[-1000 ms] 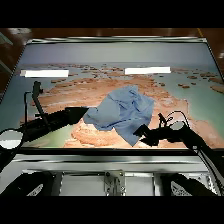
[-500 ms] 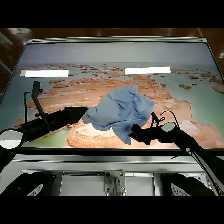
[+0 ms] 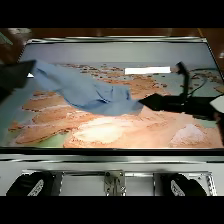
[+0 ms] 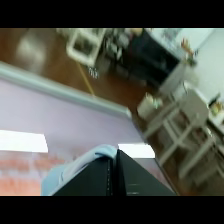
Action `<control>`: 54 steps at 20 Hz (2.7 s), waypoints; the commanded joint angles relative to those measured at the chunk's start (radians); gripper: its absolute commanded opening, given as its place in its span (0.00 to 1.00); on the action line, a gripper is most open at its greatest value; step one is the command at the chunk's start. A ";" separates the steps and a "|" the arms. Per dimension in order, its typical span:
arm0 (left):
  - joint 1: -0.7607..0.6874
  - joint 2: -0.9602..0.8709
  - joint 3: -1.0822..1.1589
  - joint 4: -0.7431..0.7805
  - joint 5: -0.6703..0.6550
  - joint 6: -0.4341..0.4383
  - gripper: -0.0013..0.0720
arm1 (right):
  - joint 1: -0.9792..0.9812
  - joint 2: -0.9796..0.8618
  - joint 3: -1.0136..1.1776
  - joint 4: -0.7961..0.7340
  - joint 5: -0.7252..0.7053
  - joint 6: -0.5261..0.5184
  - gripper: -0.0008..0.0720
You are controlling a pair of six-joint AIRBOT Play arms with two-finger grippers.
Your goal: Fold the shirts.
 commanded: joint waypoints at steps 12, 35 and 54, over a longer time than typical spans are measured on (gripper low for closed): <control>0.240 0.086 0.546 0.217 -0.457 0.038 0.07 | -0.243 0.277 0.610 -0.291 0.104 0.376 0.09; 0.059 -0.663 -0.298 -0.180 -0.090 0.017 0.07 | -0.085 -0.544 0.056 -0.352 -0.327 0.395 0.15; 0.605 -0.506 -0.584 0.378 -0.943 0.021 0.84 | -0.518 -0.543 0.029 -0.381 0.354 0.130 0.93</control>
